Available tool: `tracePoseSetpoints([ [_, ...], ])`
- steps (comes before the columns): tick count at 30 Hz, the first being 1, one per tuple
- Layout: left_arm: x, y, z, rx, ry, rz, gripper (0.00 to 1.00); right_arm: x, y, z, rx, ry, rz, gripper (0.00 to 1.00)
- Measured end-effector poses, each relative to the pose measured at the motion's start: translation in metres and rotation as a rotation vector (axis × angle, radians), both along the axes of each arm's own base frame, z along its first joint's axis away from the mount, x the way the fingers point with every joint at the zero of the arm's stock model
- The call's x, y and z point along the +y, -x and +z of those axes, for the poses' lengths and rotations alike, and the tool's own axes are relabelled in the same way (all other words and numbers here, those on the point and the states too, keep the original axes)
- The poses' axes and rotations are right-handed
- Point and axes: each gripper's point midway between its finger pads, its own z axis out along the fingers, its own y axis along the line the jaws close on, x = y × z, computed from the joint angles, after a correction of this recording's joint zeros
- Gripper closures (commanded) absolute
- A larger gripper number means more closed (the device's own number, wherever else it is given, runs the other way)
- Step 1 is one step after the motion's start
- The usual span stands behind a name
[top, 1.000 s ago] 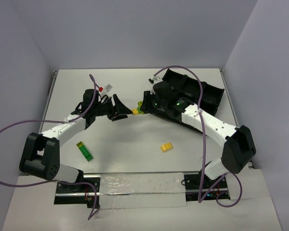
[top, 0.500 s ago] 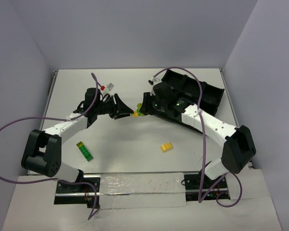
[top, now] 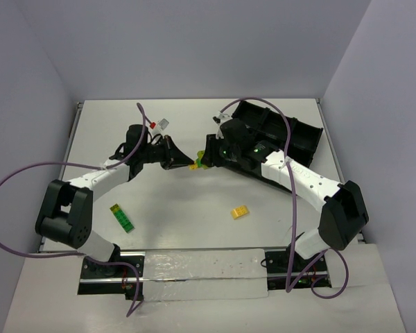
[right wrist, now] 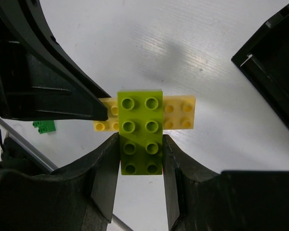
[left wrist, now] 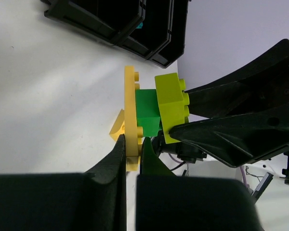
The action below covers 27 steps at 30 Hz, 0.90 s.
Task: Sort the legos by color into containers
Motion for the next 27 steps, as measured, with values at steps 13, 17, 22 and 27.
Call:
tracePoseSetpoints([
  [13, -0.002, -0.001, -0.018, 0.029, -0.025, -0.015, 1.00, -0.014, 0.000, 0.016, -0.056, 0.024, -0.036, 1.00],
  [17, -0.002, -0.003, -0.025, 0.052, -0.040, -0.013, 1.00, -0.036, -0.001, 0.030, -0.114, 0.075, -0.100, 1.00],
  [22, -0.004, -0.014, -0.012, 0.003, -0.050, -0.007, 1.00, -0.078, -0.006, 0.049, -0.168, 0.120, -0.229, 1.00],
  [27, -0.005, -0.023, -0.002, -0.029, -0.049, 0.010, 1.00, -0.126, -0.015, 0.060, -0.195, 0.097, -0.364, 1.00],
])
